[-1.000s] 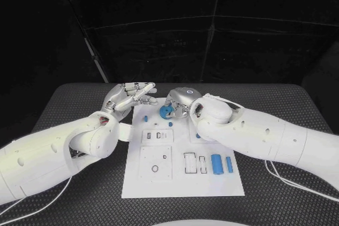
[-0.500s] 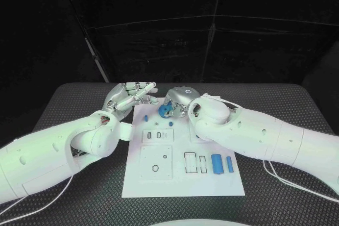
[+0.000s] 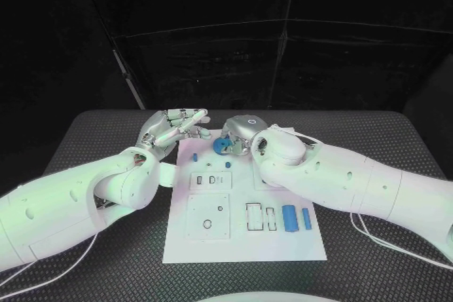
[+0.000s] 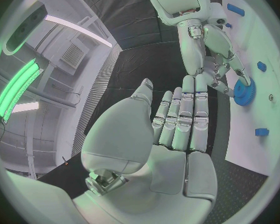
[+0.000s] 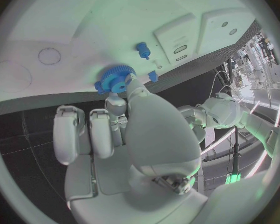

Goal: Assemble the parts on the task board

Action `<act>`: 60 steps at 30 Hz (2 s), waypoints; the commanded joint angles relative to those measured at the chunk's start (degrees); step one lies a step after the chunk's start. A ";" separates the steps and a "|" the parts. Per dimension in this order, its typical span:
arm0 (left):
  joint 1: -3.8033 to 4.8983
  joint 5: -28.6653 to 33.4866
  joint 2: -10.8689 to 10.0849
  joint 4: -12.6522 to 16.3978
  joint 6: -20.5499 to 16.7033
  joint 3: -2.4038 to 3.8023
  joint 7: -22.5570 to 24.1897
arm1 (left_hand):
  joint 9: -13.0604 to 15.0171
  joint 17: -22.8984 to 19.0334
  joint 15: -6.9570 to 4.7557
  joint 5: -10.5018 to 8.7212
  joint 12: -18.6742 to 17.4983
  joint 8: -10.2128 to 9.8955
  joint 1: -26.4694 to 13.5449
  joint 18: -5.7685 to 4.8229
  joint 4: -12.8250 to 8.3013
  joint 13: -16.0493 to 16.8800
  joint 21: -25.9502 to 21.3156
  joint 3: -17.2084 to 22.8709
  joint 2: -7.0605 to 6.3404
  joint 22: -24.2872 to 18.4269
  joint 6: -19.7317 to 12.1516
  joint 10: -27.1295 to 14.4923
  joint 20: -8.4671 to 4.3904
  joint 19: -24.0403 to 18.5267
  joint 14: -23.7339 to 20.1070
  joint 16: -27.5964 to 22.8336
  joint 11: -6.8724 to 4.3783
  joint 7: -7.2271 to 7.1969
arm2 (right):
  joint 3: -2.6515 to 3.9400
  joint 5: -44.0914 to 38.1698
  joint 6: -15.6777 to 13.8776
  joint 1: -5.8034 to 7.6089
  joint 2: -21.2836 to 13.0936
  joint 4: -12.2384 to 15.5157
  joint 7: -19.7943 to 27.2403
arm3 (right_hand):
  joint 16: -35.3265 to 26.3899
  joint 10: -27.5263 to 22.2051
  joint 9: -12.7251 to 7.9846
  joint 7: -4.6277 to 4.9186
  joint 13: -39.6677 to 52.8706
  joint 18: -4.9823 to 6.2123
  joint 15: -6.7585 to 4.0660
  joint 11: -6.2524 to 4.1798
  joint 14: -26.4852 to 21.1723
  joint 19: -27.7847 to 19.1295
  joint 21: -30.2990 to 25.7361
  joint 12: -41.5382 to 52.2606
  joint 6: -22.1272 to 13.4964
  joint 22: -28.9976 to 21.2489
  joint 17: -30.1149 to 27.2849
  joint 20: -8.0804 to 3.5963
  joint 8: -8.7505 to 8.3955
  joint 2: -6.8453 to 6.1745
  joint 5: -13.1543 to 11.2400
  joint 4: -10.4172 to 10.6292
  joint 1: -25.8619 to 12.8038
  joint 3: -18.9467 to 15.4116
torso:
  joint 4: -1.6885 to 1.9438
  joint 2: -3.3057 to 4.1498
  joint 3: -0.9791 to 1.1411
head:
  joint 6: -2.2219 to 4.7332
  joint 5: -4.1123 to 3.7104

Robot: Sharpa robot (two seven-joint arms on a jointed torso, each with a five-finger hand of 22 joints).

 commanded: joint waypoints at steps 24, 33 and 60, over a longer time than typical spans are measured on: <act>0.08 -0.22 0.09 -0.16 0.77 0.06 -0.29 | -0.08 0.08 0.20 -0.30 -0.24 -0.41 0.21 0.70 -0.43 -0.06 0.34 0.05 0.43 0.07 0.09 -0.07 0.06 0.21 0.14 -0.21 0.24 0.02 | 0.01 4.11 3.40 0.10 -0.02 -0.44 -0.13 | 1.56 1.35 0.30 0.41 4.47 -0.63 1.08 0.68 3.72 0.69 0.69 4.41 -1.08 6.41 2.74 1.30 -0.84 1.03 10.23 5.22 -20.32 -6.81 | -0.01 -0.01 0.02 | -0.15 -0.10; 0.08 -0.22 -0.20 -0.38 0.94 0.06 -0.27 | -0.08 0.10 0.20 -0.30 -0.25 -0.42 0.21 0.70 -0.43 -0.06 0.34 0.05 0.43 0.07 0.08 -0.08 0.06 0.21 0.14 -0.22 0.24 0.02 | 0.03 4.71 -9.60 0.06 -3.86 3.19 0.58 | 1.69 1.91 0.13 0.51 5.91 -0.69 1.12 0.71 3.72 0.88 0.82 5.69 -1.46 6.73 3.00 1.32 -1.25 1.44 12.37 4.23 -15.73 -7.83 | -0.26 -0.06 0.15 | 0.41 -0.06; -0.09 -0.22 0.51 -3.04 2.34 0.03 0.23 | -0.08 0.28 0.27 -0.28 -0.52 -0.62 0.28 0.66 -0.54 -0.07 0.28 0.04 0.64 0.03 0.05 -0.16 0.10 0.01 -0.06 -0.46 0.27 -0.03 | 1.63 31.87 -2.52 0.02 -26.74 5.24 26.08 | 1.65 -0.59 -0.21 0.99 4.16 0.60 1.33 0.97 3.67 -3.54 -1.92 3.26 -4.19 1.05 3.75 1.43 -2.01 -2.02 9.85 -3.39 -0.04 -7.41 | -1.66 -0.85 0.94 | 1.15 -1.96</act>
